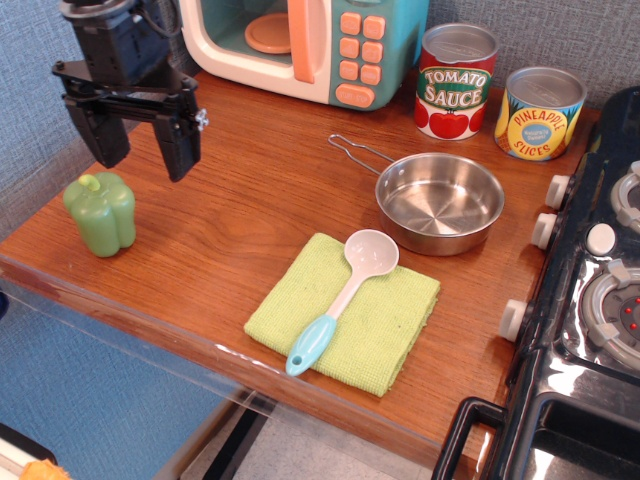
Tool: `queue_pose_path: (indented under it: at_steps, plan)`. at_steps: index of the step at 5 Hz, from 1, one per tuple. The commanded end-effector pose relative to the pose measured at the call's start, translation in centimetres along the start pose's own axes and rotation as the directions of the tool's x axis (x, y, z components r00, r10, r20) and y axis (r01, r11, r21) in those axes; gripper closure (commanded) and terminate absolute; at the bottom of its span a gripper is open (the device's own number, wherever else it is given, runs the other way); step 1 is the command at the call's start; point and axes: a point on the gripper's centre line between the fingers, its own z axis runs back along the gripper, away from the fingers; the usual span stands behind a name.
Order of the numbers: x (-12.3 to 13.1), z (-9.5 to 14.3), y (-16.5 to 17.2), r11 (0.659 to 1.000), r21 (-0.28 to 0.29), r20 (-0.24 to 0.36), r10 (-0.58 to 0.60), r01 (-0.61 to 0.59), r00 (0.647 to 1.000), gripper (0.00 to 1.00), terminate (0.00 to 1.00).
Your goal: Place the green pepper inside of the silver pot.
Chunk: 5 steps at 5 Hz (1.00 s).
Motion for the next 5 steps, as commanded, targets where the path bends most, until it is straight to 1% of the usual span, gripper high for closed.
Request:
queue_pose_path:
  at_steps: [1,2,3,4,5]
  plan:
    - [0.2,-0.1,3.8,0.995,0.065,0.016,0.075,-0.076,0.997,0.0,0.0]
    - [0.0,-0.1,5.2,0.992,0.078,0.012,0.101,-0.101,0.995,0.0,0.0]
    - [-0.5,-0.4,5.7,0.99,0.085,-0.005,0.116,-0.115,0.993,0.0,0.0]
    - [-0.8,-1.3,5.6,0.991,0.088,-0.031,0.108,-0.105,0.994,0.0,0.0]
    - [-0.9,-1.8,5.1,0.992,0.088,-0.044,0.094,-0.09,0.995,1.0,0.0]
